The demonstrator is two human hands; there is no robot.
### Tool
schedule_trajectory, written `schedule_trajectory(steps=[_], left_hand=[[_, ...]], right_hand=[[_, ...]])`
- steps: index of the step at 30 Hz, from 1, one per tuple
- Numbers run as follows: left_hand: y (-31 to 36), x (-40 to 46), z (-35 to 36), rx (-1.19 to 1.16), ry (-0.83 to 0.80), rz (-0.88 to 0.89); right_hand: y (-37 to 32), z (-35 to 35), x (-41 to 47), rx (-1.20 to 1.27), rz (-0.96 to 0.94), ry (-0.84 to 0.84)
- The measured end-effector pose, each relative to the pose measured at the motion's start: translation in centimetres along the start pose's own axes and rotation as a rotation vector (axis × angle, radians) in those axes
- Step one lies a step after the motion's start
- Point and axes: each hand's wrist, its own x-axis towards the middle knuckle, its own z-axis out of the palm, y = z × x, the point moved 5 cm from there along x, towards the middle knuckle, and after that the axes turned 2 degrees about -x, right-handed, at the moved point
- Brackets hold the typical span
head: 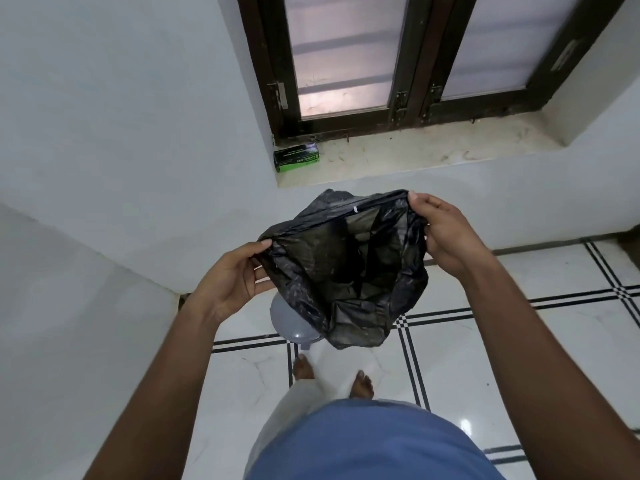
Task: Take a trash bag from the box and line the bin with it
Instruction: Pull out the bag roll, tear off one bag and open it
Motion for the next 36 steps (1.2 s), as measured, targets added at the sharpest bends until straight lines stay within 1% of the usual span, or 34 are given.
schedule_trajectory(steps=[10, 18, 22, 26, 31, 33, 36], left_hand=[[-0.1, 1.7, 3.1, 0.044, -0.003, -0.030], [0.2, 3.2, 3.3, 0.021, -0.003, -0.030], [0.0, 3.5, 3.4, 0.033, -0.008, -0.036], [-0.7, 4.3, 2.2, 0.021, 0.016, -0.061], [-1.7, 5.0, 0.8, -0.008, -0.021, -0.100], [-2.4, 5.4, 0.1, -0.007, -0.027, -0.124], [-4.1, 5.6, -1.1, -0.028, -0.002, -0.176]], right_hand=[[-0.1, -3.8, -1.5, -0.017, 0.015, 0.048], [1.4, -4.3, -1.3, -0.038, 0.052, 0.101], [3.0, -3.3, -0.9, -0.021, 0.078, 0.111], [5.3, -0.8, -0.5, -0.023, 0.131, 0.118], [7.7, 2.5, -0.1, -0.052, 0.205, 0.096], [9.0, 3.6, 0.5, -0.104, 0.220, 0.095], [11.5, 4.9, 1.5, -0.250, 0.256, 0.112]])
